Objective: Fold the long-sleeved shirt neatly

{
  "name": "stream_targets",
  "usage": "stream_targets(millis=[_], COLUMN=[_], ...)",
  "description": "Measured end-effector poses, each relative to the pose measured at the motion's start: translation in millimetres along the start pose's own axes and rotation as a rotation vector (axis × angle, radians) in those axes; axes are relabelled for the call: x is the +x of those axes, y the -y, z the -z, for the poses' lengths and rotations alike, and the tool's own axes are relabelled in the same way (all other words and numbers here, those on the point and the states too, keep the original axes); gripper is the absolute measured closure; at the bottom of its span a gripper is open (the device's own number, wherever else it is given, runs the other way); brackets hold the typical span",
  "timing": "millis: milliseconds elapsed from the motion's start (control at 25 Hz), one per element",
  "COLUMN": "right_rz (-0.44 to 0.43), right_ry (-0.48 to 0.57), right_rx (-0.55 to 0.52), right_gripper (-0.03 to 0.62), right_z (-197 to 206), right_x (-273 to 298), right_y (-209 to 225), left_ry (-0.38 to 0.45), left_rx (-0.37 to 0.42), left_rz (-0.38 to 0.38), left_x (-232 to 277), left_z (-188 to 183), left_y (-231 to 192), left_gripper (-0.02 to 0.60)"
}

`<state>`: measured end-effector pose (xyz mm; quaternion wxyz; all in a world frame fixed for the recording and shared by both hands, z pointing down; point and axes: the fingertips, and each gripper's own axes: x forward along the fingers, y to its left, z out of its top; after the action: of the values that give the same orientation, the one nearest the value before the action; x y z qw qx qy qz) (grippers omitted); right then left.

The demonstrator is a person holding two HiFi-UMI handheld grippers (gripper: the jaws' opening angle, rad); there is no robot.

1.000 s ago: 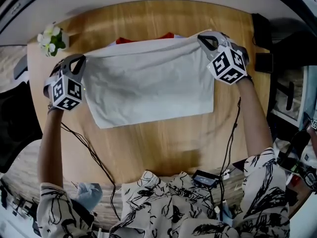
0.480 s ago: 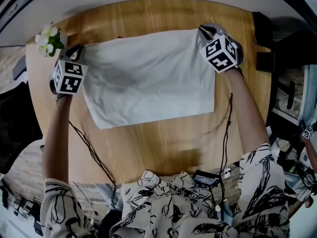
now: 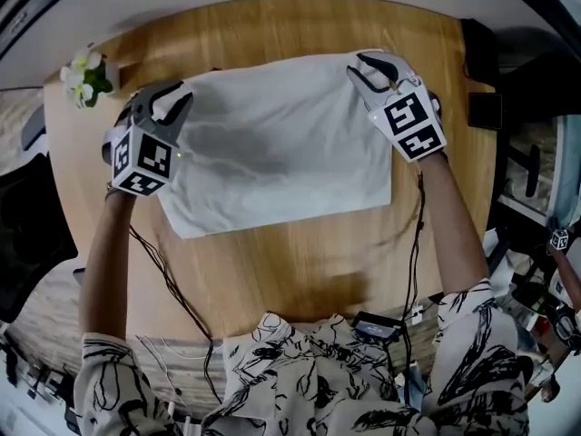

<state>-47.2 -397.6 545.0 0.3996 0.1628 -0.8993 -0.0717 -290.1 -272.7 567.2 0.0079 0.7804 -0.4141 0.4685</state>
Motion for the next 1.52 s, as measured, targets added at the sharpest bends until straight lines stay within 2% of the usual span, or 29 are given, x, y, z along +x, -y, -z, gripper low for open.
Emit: stream_targets(millis=[80, 200, 240, 440, 560, 600, 800, 960, 1120, 1320, 1400, 1520], right_rz=[-0.054, -0.103, -0.109, -0.126, -0.11, -0.098, -0.022, 0.005, 0.013, 0.01, 0.012, 0.001], right_ry=[-0.013, -0.029, -0.035, -0.075, -0.071, -0.059, 0.058, 0.092, 0.066, -0.021, -0.046, -0.072], right_rx=[0.002, -0.001, -0.007, 0.002, 0.033, 0.056, 0.203, 0.301, 0.379, 0.436, 0.465, 0.531], right_gripper=[0.479, 0.473, 0.471, 0.461, 0.456, 0.455, 0.432, 0.405, 0.399, 0.385, 0.362, 0.323], right_z=[1, 8, 12, 28, 31, 29, 15, 20, 47, 95, 112, 134], right_x=[2, 3, 3, 5, 2, -2, -48, -90, -124, -154, -162, -169], right_y=[-21, -40, -43, -50, -49, -47, -33, -46, -76, -118, -132, -149], left_ry=[-0.018, -0.048, -0.054, -0.063, -0.002, 0.031, 0.142, 0.135, 0.071, -0.006, -0.023, -0.046], left_rx=[0.018, -0.034, -0.074, -0.368, -0.542, -0.563, -0.545, -0.562, -0.667, -0.774, -0.821, -0.843], left_rz=[0.016, -0.01, -0.022, -0.046, -0.05, -0.057, -0.115, -0.153, -0.093, -0.02, -0.018, -0.006], left_x=[14, 32, 37, 43, 36, 28, -51, -115, -153, -173, -175, -174], left_z=[-8, -11, -10, 0, 2, -2, -19, -2, 33, 65, 76, 87], left_y=[5, -4, -8, -23, -32, -35, -28, 8, 74, 151, 170, 193], left_gripper=[0.479, 0.511, 0.532, 0.506, 0.466, 0.453, 0.446, 0.442, 0.434, 0.433, 0.431, 0.431])
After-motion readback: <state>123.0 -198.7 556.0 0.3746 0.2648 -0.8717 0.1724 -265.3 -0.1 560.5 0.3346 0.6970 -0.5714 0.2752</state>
